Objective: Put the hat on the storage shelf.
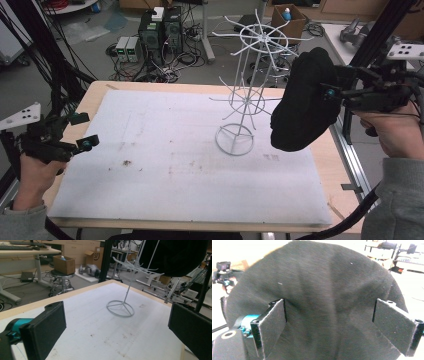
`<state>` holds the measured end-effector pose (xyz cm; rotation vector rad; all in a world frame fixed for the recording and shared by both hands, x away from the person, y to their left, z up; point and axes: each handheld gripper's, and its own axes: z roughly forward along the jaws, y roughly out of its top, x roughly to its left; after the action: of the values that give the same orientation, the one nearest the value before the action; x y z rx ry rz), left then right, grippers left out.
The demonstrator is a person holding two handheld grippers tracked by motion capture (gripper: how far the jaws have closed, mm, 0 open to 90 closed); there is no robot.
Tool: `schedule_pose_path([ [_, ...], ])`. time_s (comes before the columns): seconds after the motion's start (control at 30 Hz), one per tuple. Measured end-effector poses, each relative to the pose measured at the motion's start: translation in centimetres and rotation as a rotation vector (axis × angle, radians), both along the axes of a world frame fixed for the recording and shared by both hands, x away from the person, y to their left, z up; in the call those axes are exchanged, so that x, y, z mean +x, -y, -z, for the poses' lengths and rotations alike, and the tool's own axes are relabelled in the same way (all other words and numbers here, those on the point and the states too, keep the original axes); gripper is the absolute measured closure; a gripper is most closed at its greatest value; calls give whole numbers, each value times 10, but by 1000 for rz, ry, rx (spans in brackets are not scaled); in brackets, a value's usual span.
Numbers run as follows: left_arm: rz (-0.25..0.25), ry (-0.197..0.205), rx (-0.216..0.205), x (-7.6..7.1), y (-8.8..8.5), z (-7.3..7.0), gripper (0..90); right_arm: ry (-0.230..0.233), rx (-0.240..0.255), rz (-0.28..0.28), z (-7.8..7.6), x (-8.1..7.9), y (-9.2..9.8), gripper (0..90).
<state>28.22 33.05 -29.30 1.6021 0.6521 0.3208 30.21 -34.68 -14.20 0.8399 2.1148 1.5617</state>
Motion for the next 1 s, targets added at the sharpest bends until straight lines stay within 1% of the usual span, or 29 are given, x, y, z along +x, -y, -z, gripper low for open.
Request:
schedule_pose_path([
  [0.03,1,-1,-1,0,0,0,17,-4,-3,-1,1,0,-1,112],
  [0.07,-2,-1,-3,0,0,0,17,3,-5,-5,1,1,-1,113],
  [0.1,-2,-1,-3,0,0,0,18,1,-3,-5,1,1,-1,112],
  [0.2,1,1,0,0,0,0,17,8,22,-12,0,0,1,112],
  [0.23,-1,0,-4,0,1,0,17,18,23,-17,0,-1,2,112],
  [0.33,-2,-2,-3,0,0,0,18,-4,25,-28,-1,-3,3,112],
  [0.37,-1,-2,-2,0,0,0,17,2,22,-28,-1,-4,3,111],
  [0.43,0,-1,-1,0,1,0,17,-5,32,-29,-2,-5,3,111],
  [0.63,2,2,-3,-1,1,-1,17,-7,21,-37,-2,-7,1,102],
  [0.7,1,1,-3,-1,1,-1,18,0,29,-30,-3,-9,2,99],
  [0.73,2,1,-5,-1,1,-1,17,-4,34,-25,-3,-10,2,99],
  [0.8,5,5,-4,-1,1,-1,17,15,32,-20,-3,-13,4,99],
  [0.87,5,5,-4,-2,1,-2,17,15,31,-11,-4,-18,4,99],
  [0.9,8,9,-8,-2,1,-3,17,22,29,-12,-3,-20,4,99],
  [1.0,11,12,-13,-3,2,-3,17,41,15,19,-1,-29,2,99],
])
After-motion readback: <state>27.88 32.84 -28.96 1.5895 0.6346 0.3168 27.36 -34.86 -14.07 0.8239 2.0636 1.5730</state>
